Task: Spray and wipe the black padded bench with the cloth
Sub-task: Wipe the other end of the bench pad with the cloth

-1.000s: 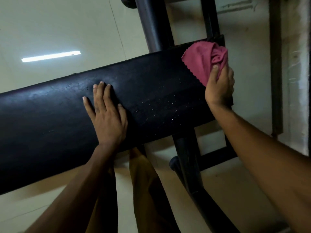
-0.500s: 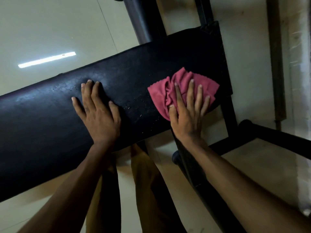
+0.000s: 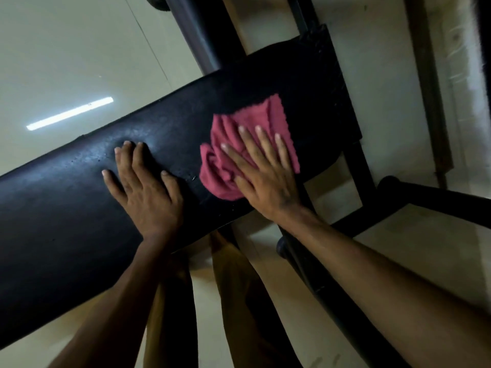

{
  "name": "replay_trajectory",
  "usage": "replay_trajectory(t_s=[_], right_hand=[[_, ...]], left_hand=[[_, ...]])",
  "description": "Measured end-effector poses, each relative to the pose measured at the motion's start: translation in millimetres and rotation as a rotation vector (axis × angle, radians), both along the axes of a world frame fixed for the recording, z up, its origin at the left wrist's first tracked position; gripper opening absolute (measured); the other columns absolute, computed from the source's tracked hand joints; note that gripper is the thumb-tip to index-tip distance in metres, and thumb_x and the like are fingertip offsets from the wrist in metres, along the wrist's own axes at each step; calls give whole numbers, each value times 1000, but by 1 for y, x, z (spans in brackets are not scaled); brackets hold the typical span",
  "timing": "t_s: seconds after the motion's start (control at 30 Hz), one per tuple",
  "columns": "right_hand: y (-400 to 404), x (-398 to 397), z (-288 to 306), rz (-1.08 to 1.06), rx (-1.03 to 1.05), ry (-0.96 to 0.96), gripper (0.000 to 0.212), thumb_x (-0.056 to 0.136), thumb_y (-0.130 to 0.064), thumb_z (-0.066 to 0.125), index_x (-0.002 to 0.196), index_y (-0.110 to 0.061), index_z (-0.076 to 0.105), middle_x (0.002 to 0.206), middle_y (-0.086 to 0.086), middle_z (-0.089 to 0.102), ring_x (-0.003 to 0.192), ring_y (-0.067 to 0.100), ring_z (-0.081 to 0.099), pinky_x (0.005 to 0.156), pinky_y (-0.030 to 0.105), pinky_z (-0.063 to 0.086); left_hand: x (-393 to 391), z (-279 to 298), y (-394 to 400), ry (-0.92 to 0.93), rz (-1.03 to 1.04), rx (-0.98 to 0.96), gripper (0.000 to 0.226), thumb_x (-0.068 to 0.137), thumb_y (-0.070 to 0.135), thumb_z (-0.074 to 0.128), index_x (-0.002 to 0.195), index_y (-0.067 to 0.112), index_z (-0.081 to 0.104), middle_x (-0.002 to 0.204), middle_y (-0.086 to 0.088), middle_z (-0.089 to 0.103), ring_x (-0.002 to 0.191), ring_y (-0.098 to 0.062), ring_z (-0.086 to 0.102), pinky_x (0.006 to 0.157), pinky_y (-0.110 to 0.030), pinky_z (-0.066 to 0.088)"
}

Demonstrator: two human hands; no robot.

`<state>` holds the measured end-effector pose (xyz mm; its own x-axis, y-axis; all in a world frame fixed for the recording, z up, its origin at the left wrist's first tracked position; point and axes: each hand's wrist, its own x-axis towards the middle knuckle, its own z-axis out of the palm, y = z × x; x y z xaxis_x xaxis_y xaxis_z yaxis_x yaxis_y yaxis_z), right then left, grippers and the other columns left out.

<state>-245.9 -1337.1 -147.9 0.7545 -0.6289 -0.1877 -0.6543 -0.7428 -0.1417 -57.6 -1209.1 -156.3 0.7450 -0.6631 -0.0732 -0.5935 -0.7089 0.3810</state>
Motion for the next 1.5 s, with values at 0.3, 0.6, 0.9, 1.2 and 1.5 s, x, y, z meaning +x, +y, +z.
replay_trajectory(t_s=[0.3,0.6,0.9,1.2,1.5], right_hand=[[-80,-11,15,-712,-11,95,60,103,-49,29,161,-39,15,170,11,9,157,34,10,124,58,12],[-103,-44,5,-978,147,-209,59,104,-52,32,157,-28,35,148,11,48,131,30,51,107,44,43],[14,0,11,-1487,174,-582,56,110,-29,41,162,-19,22,167,16,22,151,29,28,116,24,24],[103,45,4,-507,108,-104,57,104,-45,36,159,-33,26,169,14,6,157,38,-3,125,59,-2],[2,-35,18,-701,101,-20,58,108,-38,31,163,-26,17,171,11,3,157,33,-1,126,57,8]], left_hand=[[-5,-3,3,-10,-16,19,63,96,28,45,155,12,25,165,-8,21,156,-19,8,125,-45,-7],[-3,-2,2,-7,-36,7,63,97,27,45,155,11,25,165,-9,22,156,-21,9,125,-49,-3],[-2,0,4,19,-35,10,63,98,29,41,155,11,22,166,-9,19,156,-22,7,125,-52,-2],[3,11,7,72,-101,22,63,100,27,42,156,5,22,166,-15,17,156,-28,7,124,-55,-4],[27,20,26,100,-301,84,66,105,36,41,159,8,16,168,-16,11,156,-28,4,127,-53,0]])
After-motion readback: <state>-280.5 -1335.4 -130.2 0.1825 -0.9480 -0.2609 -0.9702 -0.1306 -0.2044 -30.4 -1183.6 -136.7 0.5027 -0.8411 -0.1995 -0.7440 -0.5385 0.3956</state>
